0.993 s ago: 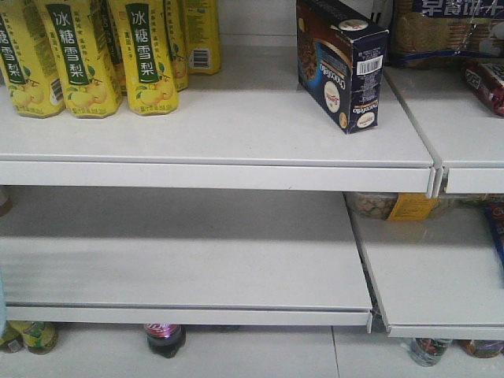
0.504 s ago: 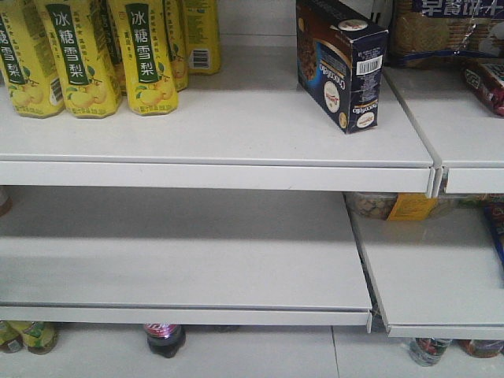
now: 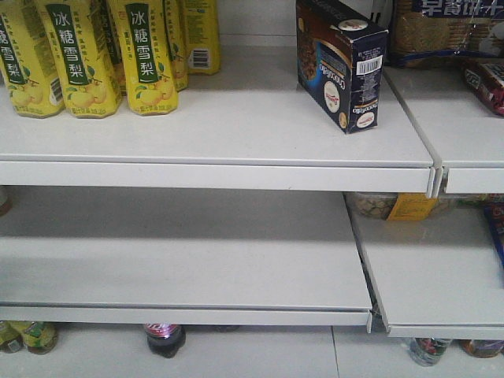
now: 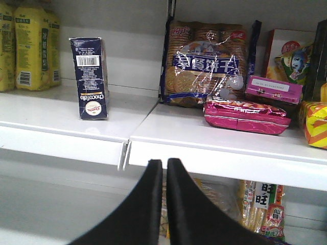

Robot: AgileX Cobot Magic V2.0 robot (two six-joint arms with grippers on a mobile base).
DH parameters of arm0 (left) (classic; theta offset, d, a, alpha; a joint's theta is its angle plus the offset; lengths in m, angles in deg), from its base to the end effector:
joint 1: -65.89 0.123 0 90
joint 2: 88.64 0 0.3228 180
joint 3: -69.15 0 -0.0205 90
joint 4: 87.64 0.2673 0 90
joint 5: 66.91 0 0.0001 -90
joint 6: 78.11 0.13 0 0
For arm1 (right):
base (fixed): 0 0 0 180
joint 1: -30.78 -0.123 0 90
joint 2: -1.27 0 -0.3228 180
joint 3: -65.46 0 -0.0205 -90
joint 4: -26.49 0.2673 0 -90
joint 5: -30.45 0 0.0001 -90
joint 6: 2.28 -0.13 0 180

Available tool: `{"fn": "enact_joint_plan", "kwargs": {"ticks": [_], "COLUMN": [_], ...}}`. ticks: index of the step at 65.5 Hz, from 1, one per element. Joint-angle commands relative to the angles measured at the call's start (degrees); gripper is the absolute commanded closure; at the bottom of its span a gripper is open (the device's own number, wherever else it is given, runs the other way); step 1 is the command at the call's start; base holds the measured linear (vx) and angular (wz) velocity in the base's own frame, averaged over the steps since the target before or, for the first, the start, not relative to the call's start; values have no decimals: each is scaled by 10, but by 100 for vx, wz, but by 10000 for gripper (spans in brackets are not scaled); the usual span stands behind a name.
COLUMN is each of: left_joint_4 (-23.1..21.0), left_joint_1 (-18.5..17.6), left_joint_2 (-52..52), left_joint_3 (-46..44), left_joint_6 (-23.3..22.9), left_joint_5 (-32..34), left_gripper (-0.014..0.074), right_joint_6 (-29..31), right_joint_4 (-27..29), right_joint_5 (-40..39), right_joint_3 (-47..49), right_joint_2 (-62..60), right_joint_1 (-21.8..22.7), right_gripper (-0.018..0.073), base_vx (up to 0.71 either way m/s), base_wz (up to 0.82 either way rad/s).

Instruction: Left arm holds basket, right arm returns cookies

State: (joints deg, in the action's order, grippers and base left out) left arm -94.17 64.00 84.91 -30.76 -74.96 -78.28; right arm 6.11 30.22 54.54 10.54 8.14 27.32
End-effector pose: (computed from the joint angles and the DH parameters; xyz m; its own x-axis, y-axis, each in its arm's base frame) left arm 0.0734 -0.0054 0.1780 -0.1392 -0.0522 -0.9889 0.0473 0.9971 -0.0593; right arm 0.0347 0.0056 0.3154 0.0798 -0.0822 -0.9934 -0.0801 0.9928 -0.0886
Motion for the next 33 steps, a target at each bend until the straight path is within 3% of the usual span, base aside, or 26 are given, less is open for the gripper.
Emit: {"fn": "enact_joint_plan", "kwargs": {"ticks": [1, 33], "left_joint_4": [9, 9], "left_joint_1": [-1, -1], "left_joint_2": [11, 11], "left_joint_3": [-18, -18], "left_joint_6": [11, 11], "left_joint_5": [56, 56], "left_gripper": [599, 599], "right_joint_6": [1, 1], "right_joint_4": [-4, -4], "right_joint_5": [-40, -40], "right_joint_3": [12, 12], "right_joint_2": [8, 8], "right_joint_1": [4, 4], "right_gripper": [570, 570], "base_vx": [0, 0], "base_wz": [0, 0]}}
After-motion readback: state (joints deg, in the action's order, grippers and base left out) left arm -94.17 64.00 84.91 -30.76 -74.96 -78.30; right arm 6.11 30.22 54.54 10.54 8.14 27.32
